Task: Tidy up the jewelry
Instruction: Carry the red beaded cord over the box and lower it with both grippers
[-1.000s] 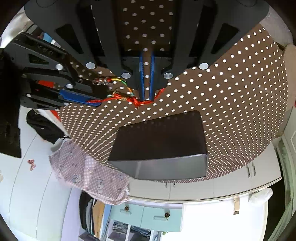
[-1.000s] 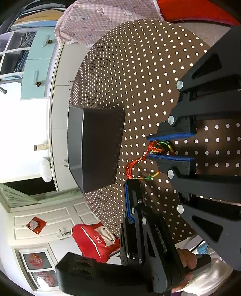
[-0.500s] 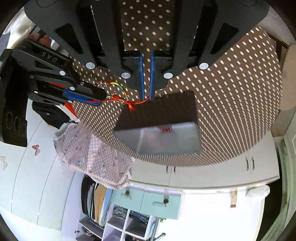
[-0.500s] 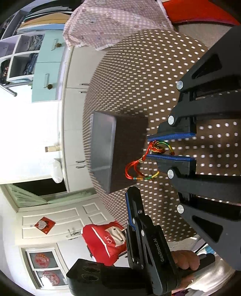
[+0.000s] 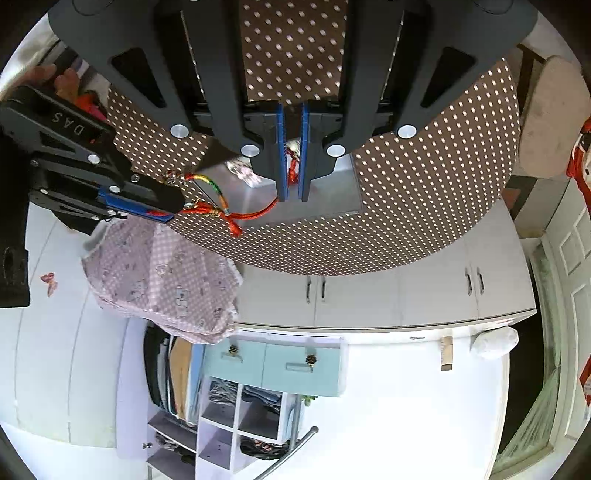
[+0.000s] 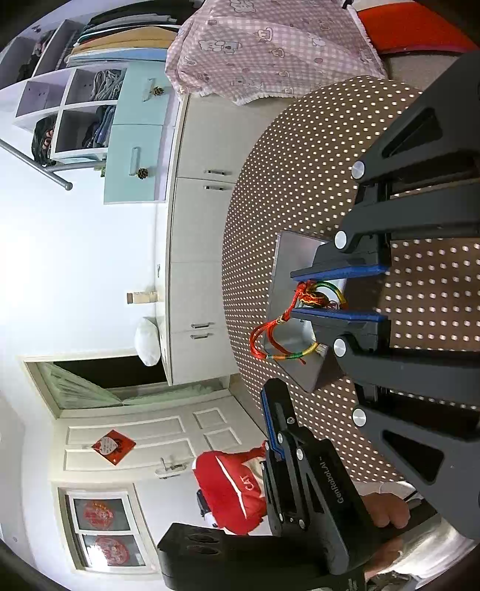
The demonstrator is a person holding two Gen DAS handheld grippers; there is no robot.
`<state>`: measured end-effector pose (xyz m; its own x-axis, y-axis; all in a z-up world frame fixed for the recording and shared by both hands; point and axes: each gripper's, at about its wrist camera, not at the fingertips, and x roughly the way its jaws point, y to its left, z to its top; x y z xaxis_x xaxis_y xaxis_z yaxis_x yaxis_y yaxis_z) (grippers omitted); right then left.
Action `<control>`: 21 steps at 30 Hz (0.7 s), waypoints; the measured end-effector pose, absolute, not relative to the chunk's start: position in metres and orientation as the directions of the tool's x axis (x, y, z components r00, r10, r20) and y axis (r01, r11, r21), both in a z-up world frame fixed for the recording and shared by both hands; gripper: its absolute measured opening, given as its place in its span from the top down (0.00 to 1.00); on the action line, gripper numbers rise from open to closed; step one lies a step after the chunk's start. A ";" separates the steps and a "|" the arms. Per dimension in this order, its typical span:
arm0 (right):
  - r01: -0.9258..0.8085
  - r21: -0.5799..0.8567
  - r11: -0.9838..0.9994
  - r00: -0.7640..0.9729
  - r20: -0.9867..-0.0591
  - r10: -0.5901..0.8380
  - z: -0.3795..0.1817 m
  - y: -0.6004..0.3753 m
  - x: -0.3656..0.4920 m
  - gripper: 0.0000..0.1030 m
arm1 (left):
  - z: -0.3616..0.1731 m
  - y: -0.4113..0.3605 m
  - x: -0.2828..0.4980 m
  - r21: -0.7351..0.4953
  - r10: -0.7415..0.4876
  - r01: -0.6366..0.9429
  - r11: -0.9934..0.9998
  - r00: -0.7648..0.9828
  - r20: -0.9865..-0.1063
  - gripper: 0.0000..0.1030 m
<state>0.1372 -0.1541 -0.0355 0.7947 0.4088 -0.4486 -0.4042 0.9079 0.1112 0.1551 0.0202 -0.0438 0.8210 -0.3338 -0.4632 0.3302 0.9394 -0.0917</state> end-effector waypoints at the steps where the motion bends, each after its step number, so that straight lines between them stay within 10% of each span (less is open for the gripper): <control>1: -0.402 0.113 0.908 0.794 -0.450 0.408 -0.035 -0.154 0.140 0.88 | -0.045 0.020 0.158 -0.083 -0.321 0.320 0.944 0.824 -0.468 0.74; 2: -0.401 0.116 0.909 0.794 -0.451 0.408 -0.035 -0.154 0.143 0.88 | -0.045 0.020 0.162 -0.073 -0.304 0.307 0.949 0.828 -0.471 0.38; 3: -0.400 0.117 0.909 0.794 -0.452 0.408 -0.035 -0.154 0.145 0.88 | -0.045 0.021 0.164 -0.072 -0.293 0.294 0.953 0.836 -0.464 0.27; 6: -0.402 0.116 0.908 0.790 -0.458 0.408 -0.037 -0.153 0.150 0.88 | -0.046 0.022 0.168 -0.077 -0.305 0.305 0.949 0.838 -0.453 0.27; 21: -0.379 0.126 0.917 0.792 -0.468 0.392 -0.038 -0.153 0.163 0.88 | -0.092 0.037 0.223 -0.177 -0.265 0.198 0.964 0.689 -0.675 0.76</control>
